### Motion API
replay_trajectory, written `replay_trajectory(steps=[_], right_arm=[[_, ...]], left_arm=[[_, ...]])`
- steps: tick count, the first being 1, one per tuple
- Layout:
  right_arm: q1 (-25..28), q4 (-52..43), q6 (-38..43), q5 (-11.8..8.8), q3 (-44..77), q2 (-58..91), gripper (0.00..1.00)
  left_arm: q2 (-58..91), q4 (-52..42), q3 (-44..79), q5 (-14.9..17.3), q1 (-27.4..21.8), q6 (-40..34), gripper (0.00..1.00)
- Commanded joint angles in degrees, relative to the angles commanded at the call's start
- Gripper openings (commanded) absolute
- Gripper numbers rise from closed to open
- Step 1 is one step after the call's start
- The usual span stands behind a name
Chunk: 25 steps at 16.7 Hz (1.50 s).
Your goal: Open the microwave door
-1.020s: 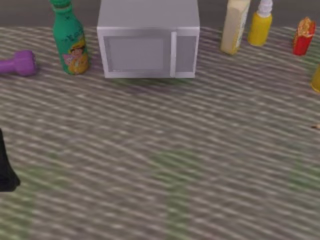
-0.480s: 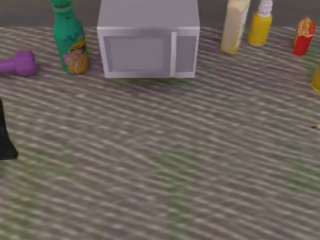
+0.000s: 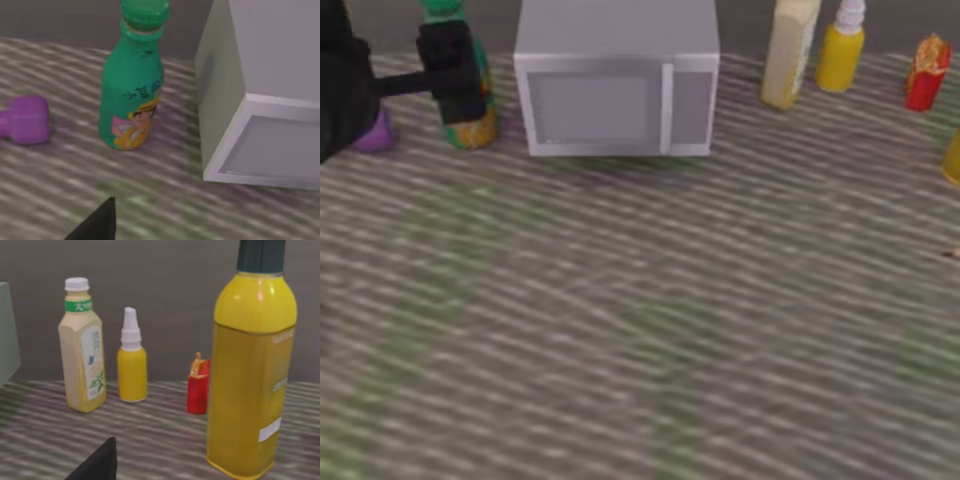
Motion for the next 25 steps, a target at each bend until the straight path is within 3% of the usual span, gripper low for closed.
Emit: replay_trajectory(steps=[6,12,18,25], right_arm=[[0.0,0.0,0.0,0.0,0.0,0.0,1.0],[0.0,0.0,0.0,0.0,0.0,0.0,1.0],[0.0,0.0,0.0,0.0,0.0,0.0,1.0],[0.0,0.0,0.0,0.0,0.0,0.0,1.0]], left_arm=[[34.73,-10.29,26.82,-6.31,-10.6,-8.81,1.0],[54.5,-15.83,45.38,-10.31,-17.44,-14.89,1.0],[57.66,-16.56,48.39,-10.96,-18.54,-15.91,1.0],[66.77,-11.89,53.31,-9.4,-16.04,-13.6,1.0]])
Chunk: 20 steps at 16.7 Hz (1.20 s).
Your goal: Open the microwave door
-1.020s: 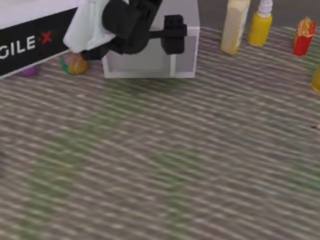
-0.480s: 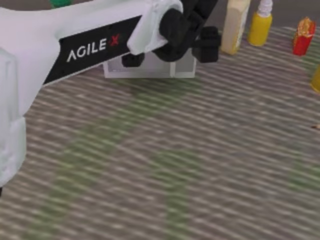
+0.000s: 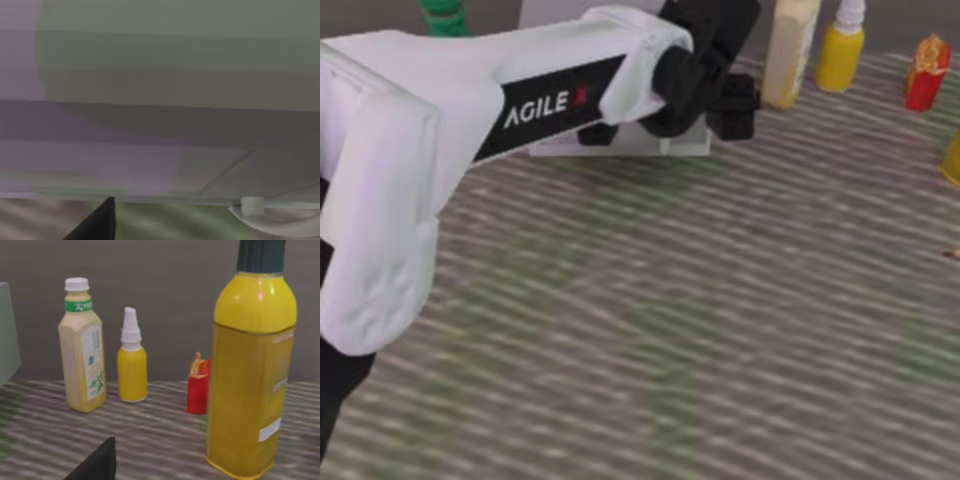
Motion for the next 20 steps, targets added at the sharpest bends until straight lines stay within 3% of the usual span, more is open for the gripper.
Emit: replay_trajectory(steps=[6,19,20], right_arm=[[0.0,0.0,0.0,0.0,0.0,0.0,1.0],[0.0,0.0,0.0,0.0,0.0,0.0,1.0],[0.0,0.0,0.0,0.0,0.0,0.0,1.0]], left_arm=[[3.45,2.21,2.08,0.76,1.22,1.1,1.0],[3.45,2.21,2.08,0.76,1.22,1.1,0.02],[3.45,2.21,2.08,0.76,1.22,1.1,0.0]])
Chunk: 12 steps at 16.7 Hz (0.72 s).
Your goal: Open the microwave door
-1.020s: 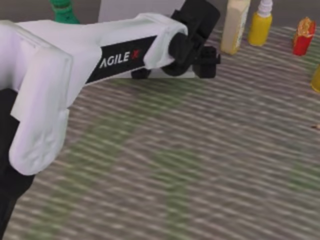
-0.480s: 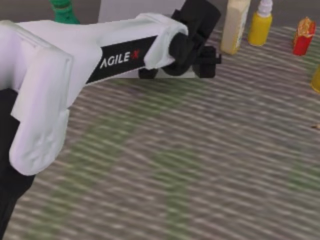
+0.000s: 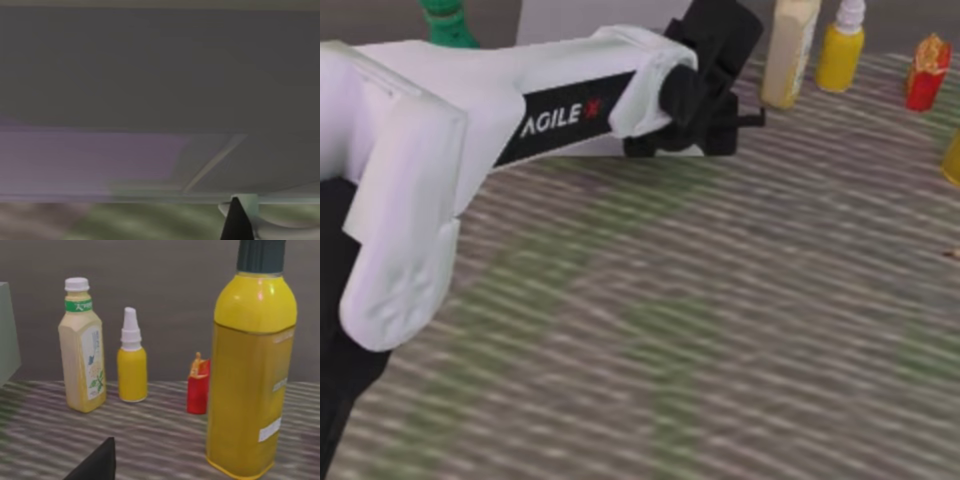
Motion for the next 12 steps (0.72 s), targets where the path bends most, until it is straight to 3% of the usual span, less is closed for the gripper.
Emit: replay_trajectory(steps=[7,8,12], right_arm=[[0.0,0.0,0.0,0.0,0.0,0.0,1.0],[0.0,0.0,0.0,0.0,0.0,0.0,1.0],[0.0,0.0,0.0,0.0,0.0,0.0,1.0]], left_arm=[[0.0,0.0,0.0,0.0,0.0,0.0,0.0],[-1.47,-0.45,-3.07,0.68,-2.15,-0.12,0.0],[-3.9,1.78,-7.19,-0.56,-2.09,-0.87,0.0]])
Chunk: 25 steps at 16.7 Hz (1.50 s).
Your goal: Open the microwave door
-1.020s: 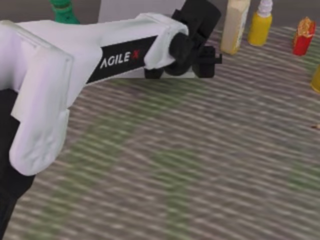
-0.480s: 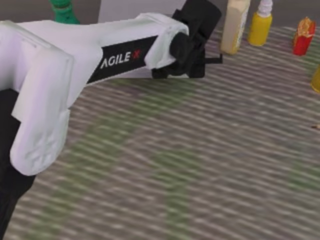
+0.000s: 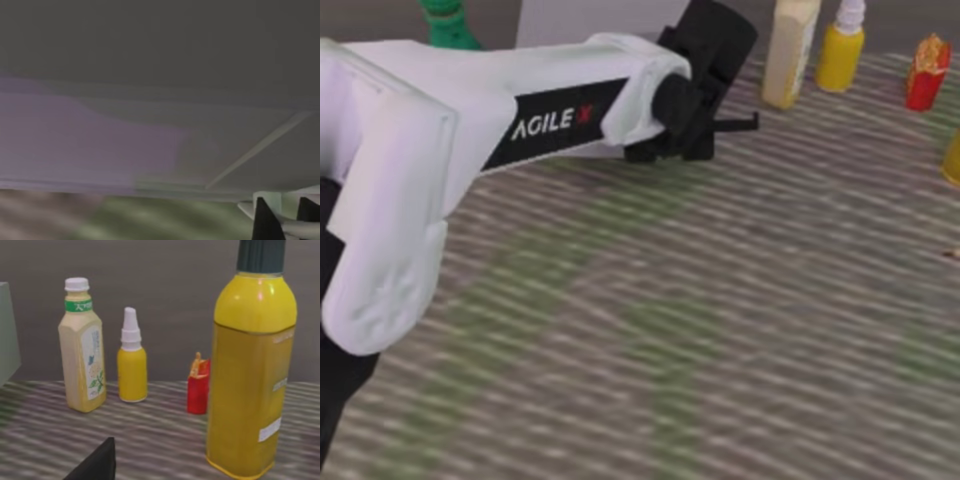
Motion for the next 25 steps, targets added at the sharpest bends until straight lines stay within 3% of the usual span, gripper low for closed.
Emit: replay_trajectory(steps=[25], right_arm=[[0.0,0.0,0.0,0.0,0.0,0.0,1.0]], left_arm=[[-1.53,1.48,-2.16,-0.62,0.18,-0.85,0.0]])
